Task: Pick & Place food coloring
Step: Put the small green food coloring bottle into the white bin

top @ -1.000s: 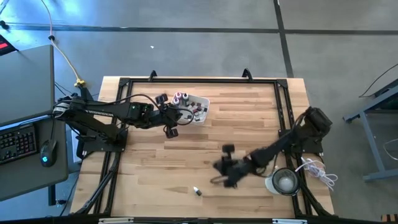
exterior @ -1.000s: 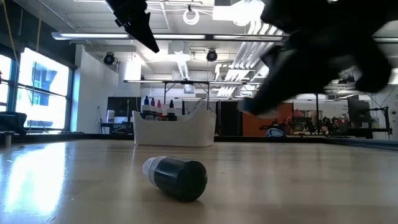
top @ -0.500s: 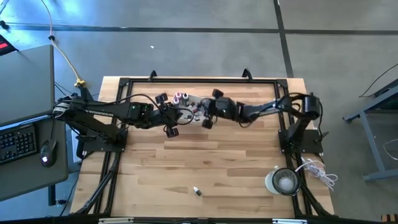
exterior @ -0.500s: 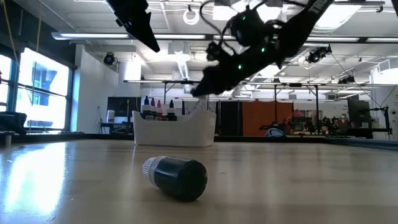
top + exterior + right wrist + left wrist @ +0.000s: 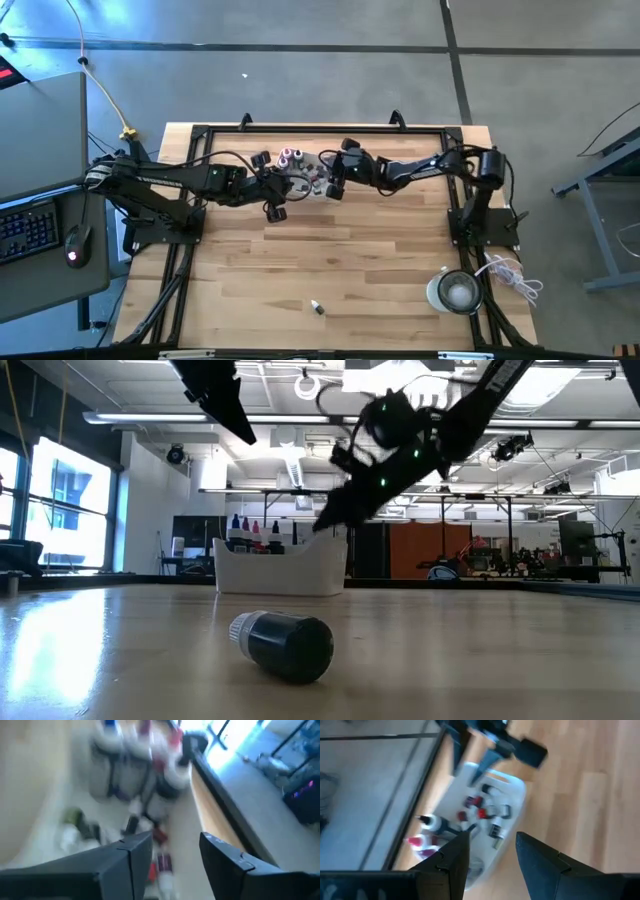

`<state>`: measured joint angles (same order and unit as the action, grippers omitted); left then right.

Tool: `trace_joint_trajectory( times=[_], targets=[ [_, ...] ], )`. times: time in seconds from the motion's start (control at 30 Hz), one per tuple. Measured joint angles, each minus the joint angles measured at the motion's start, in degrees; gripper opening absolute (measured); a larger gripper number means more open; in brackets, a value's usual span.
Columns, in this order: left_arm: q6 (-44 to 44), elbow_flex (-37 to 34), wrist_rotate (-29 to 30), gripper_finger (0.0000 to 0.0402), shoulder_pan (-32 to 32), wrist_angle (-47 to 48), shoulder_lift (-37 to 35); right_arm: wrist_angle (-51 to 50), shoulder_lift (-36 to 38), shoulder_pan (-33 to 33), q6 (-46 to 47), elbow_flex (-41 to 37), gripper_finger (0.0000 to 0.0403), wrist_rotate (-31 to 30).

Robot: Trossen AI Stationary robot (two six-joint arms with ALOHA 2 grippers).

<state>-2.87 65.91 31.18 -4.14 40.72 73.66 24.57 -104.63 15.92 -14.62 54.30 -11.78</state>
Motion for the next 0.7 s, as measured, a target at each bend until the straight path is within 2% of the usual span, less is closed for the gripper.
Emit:
trace_joint_trajectory(
  times=[0.1,0.23,0.33,0.43,0.6,0.7],
  targets=[
    [0.09,0.0,-7.17,0.0156,0.0,0.21,0.0,-1.29,4.2,-2.27,1.69,0.02,0.0162,0.91],
    [0.74,0.0,-23.85,0.0156,-0.08,-1.56,1.09,-8.08,11.27,-6.75,5.23,0.03,0.0157,1.41],
    [2.2,0.15,-33.72,0.0156,-0.15,-5.83,3.84,-17.26,17.22,-10.85,8.5,0.09,0.0151,1.48],
    [1.19,0.07,-41.74,0.0156,-0.4,-9.45,7.91,-28.05,21.79,-15.64,17.32,0.09,0.0146,1.54],
    [3.71,0.04,-52.12,0.0156,-4.29,-15.92,17.29,-40.83,23.85,-24.67,34.55,0.08,0.0146,1.84],
    [10.16,-0.03,-55.14,0.0156,-9.08,-18.8,22.22,-41.62,23.06,-30.04,39.72,-0.87,0.0145,0.19]
  ],
)
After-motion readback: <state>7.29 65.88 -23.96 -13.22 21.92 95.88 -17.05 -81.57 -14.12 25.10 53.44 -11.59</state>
